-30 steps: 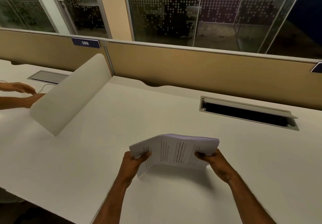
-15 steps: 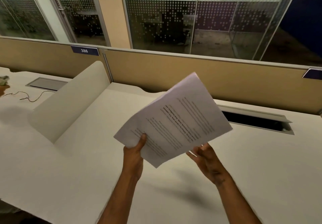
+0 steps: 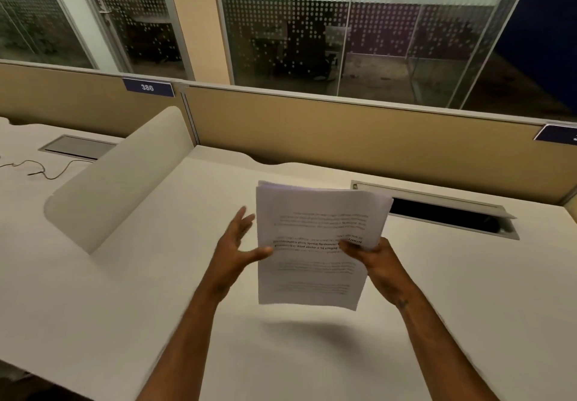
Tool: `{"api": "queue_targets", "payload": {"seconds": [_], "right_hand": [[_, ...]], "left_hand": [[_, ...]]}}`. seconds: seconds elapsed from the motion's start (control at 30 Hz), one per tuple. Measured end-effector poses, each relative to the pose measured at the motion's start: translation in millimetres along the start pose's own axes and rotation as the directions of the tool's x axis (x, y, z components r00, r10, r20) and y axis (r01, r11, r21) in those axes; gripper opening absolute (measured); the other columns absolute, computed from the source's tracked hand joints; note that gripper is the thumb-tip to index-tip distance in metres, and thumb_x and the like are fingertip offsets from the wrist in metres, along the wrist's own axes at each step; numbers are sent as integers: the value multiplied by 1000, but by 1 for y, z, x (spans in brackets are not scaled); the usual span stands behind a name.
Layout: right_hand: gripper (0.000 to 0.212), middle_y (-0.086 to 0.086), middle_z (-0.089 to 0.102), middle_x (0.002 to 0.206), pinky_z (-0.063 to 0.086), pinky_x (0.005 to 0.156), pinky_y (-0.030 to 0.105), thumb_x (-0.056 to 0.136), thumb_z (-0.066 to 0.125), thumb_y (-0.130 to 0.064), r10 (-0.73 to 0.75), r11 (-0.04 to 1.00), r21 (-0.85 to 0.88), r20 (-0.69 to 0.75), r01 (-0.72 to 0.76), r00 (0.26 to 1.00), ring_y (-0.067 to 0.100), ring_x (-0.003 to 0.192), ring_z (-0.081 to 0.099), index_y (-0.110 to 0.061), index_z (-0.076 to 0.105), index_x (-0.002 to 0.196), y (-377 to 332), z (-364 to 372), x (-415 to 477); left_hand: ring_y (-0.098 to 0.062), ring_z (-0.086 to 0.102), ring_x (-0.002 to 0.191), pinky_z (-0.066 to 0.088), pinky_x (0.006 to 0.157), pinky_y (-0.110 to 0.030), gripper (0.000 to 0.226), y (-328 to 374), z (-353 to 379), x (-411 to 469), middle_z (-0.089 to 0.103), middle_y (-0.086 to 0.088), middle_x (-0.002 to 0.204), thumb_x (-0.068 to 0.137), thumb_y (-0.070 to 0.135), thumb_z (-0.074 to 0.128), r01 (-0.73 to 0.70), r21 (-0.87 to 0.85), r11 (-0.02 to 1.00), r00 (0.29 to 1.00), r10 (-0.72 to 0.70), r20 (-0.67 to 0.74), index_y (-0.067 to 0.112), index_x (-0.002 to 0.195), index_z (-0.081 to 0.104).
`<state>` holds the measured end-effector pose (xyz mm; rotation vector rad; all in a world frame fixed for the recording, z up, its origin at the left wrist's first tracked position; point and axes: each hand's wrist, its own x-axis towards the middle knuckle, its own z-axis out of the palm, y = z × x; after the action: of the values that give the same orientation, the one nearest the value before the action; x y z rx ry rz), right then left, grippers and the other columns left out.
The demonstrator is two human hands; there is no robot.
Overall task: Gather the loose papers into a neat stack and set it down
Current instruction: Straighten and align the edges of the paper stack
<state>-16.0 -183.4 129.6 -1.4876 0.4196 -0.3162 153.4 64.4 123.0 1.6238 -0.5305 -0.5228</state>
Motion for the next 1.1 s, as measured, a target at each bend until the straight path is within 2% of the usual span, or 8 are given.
{"api": "queue_targets", "payload": {"seconds": [0.07,0.2,0.3,0.47,0.63,0.9,1.03,1.1], "right_hand": [[33,-3,78,108,64,75,35,77,77,-47,18,999,-42,37,-16,999,21,98,75,-41,74,109,1,3,1],[30,-6,78,107,63,73,30,78,76,-47,18,999,-40,35,-16,999,18,98,74,-44,74,108,-2,5,5],[25,-8,78,104,61,70,23,81,75,-40,3,1000,-14,-3,-3,1000,13,95,74,-46,74,106,2,1,4],[20,-6,80,105,59,72,19,89,73,-22,97,995,0,-22,-97,995,10,95,74,-37,77,102,27,6,-1],[14,-5,79,102,61,68,23,88,72,-34,115,992,-40,-31,-116,993,14,92,75,-40,78,100,29,6,0],[28,-2,79,108,60,75,23,81,77,-46,139,990,-13,20,-139,990,19,98,75,-33,79,105,39,7,-5],[64,2,75,123,56,92,28,76,85,-34,126,987,91,53,-130,991,20,115,71,-28,61,135,42,-20,-8],[65,4,71,129,52,98,28,80,79,-19,127,968,213,53,-135,991,20,123,65,-26,53,140,54,-21,-16]], "left_hand": [[-16,69,119,59,97,-38,71,9,14,8,72,6,132,69,41,87,-10,-44,999,995,14,99,36,135,61],[-28,77,97,64,78,-34,19,11,32,13,82,-5,105,85,32,79,-11,-156,988,1000,11,-2,21,100,82],[-19,77,85,61,70,-28,25,1,37,6,82,-5,98,79,42,79,-18,-193,981,999,11,-40,21,93,83],[-24,78,95,63,76,-31,25,-32,45,-11,82,-6,102,72,31,85,98,-195,976,993,-108,-46,23,96,84],[-24,78,91,62,71,-28,33,-37,37,-11,83,-2,101,68,44,85,106,-154,982,994,-110,-17,23,94,84],[-28,77,96,64,74,-34,29,-52,49,-17,82,-2,105,71,41,84,130,-252,959,984,-157,-89,30,98,83],[-26,76,104,63,82,-35,34,-33,41,-6,79,-5,116,74,35,85,35,-453,891,974,-132,-185,24,107,81],[-21,74,110,63,85,-34,34,-22,44,-3,77,-2,122,79,31,84,-13,-563,826,966,-135,-221,26,111,79]]}}
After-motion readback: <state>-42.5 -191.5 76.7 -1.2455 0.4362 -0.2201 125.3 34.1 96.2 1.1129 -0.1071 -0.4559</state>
